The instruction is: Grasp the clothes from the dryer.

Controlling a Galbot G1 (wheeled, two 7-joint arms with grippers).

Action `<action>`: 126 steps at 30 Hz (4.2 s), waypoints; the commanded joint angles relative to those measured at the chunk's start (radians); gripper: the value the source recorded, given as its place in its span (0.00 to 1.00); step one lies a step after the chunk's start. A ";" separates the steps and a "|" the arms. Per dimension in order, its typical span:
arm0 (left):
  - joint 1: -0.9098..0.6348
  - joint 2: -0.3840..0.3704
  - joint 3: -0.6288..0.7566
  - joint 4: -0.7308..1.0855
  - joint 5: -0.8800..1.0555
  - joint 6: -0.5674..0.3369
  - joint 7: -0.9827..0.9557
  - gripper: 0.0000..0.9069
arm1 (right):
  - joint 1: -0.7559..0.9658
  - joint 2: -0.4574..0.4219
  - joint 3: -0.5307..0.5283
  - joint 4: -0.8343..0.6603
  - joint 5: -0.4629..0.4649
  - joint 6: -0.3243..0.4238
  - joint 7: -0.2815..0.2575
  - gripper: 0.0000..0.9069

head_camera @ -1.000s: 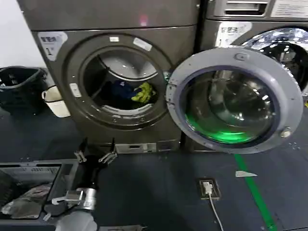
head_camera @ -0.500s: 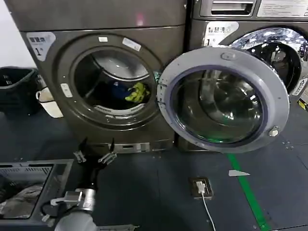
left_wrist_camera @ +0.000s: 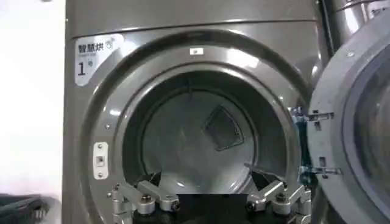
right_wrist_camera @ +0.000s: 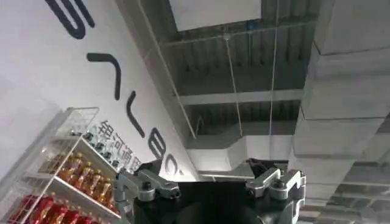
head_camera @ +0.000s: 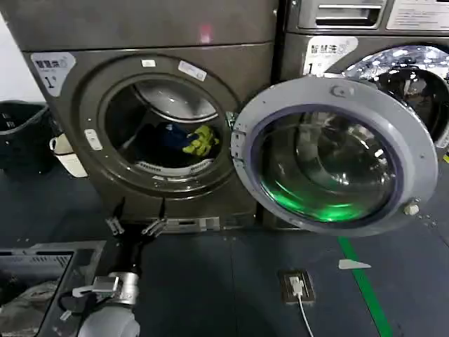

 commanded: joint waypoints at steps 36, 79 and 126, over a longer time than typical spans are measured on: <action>-0.003 0.006 -0.004 -0.001 -0.003 0.005 0.001 1.00 | 0.000 0.000 -0.003 -0.002 -0.001 0.022 -0.007 1.00; -0.015 0.006 -0.008 0.006 -0.011 0.001 0.001 1.00 | -0.017 -0.002 0.008 0.006 0.025 0.046 -0.003 1.00; -1.127 -0.071 0.180 1.275 -0.140 0.024 0.437 1.00 | -0.078 0.000 0.092 0.029 0.009 -0.014 0.008 1.00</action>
